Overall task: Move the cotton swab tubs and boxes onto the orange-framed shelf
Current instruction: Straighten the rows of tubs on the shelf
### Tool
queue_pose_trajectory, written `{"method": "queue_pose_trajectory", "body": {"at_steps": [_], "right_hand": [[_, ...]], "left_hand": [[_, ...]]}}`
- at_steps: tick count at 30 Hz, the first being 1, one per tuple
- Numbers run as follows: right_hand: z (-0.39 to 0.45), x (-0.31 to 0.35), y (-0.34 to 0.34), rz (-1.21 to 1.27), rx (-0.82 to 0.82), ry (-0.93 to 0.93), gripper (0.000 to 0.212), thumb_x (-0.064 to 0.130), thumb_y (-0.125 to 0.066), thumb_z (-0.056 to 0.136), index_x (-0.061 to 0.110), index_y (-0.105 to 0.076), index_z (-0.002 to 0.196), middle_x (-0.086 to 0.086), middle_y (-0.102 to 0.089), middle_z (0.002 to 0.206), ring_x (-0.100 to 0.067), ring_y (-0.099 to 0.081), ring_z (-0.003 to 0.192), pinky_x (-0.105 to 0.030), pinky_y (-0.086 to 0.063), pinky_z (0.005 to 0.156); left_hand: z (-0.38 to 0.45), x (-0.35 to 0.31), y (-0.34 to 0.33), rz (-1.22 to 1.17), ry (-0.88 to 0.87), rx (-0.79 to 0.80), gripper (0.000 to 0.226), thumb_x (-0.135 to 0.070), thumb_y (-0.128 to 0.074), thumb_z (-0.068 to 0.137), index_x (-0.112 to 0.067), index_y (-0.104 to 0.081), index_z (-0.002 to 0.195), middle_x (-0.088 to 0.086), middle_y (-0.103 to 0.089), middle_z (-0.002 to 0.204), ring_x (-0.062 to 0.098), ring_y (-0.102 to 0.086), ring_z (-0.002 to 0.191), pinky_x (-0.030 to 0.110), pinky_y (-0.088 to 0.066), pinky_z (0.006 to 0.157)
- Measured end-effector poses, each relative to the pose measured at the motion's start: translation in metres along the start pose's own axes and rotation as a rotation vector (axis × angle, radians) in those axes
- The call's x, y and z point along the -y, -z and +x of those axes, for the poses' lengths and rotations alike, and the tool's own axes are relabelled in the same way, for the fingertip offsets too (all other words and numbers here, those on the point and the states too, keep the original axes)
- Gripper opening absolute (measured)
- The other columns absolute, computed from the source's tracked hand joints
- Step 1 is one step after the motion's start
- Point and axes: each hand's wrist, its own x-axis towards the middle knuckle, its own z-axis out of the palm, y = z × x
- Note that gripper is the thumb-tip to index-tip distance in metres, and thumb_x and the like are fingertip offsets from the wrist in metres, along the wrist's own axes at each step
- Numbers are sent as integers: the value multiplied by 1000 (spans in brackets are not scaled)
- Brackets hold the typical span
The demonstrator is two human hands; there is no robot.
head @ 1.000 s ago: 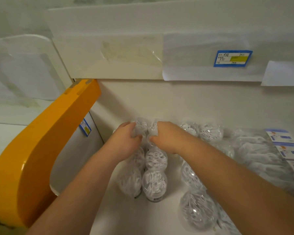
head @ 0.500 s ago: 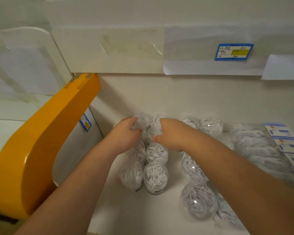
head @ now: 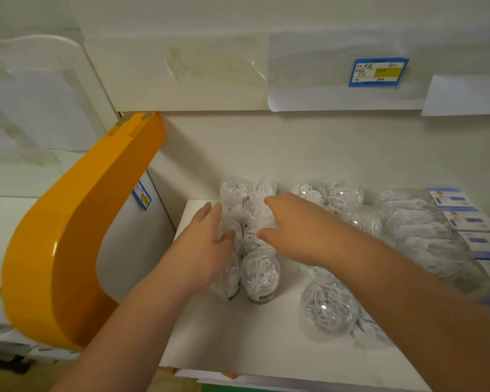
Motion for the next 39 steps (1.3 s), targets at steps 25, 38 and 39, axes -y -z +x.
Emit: {"method": "queue_pose_trajectory", "body": {"at_steps": [25,38,39], "right_hand": [[-186,-87,-39,234,-486,-221,50,44,-65,87,38,-48,133,26,-44,130,0,-49,117,-19,-42,96],[-185,-105,-90,401,-472,-218,70,48,-67,86,47,-29,145,25,-37,129,-3,-54,106,-27,-50,93],[-185,-107,-90,404,-480,-212,69,47,-67,87,47,-30,144,26,-37,128,-3,-54,105,-27,-50,92]], "left_hand": [[-77,-43,-21,66,-660,-26,59,-47,-49,93,-33,-32,147,-23,-20,153,-6,-15,139,6,-6,108],[-91,-56,-78,118,-623,-14,56,-24,-73,81,-32,-53,133,-12,-46,137,12,-45,124,24,-36,102],[-92,-57,-79,114,-607,-18,56,-25,-72,82,-33,-52,133,-14,-44,138,11,-44,125,24,-36,103]]}}
